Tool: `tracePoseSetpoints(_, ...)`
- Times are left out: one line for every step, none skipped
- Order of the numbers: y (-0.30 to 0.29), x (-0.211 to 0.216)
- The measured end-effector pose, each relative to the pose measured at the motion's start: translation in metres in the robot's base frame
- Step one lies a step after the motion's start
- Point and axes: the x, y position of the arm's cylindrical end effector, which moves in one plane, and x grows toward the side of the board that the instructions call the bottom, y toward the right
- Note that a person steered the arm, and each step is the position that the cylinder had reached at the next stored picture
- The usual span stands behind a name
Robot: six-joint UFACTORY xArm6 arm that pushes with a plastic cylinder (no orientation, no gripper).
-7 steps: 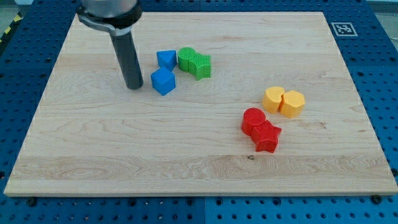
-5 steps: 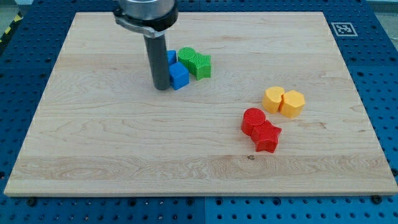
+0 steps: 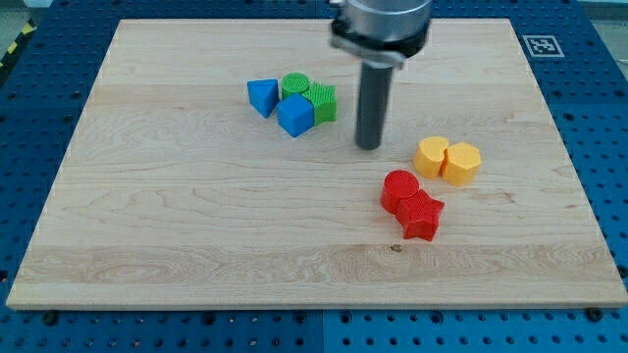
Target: Point your arm at the yellow hexagon
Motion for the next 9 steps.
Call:
tracePoseSetpoints(0.067,-0.009)
tracePoseSetpoints(0.126,-0.004)
tracePoseSetpoints(0.131,0.006)
tracePoseSetpoints(0.128,0.028)
tracePoseSetpoints(0.121,0.05)
tracePoseSetpoints(0.111,0.074)
tracePoseSetpoints(0.109,0.085)
tracePoseSetpoints(0.125,0.048)
tracePoseSetpoints(0.119,0.017)
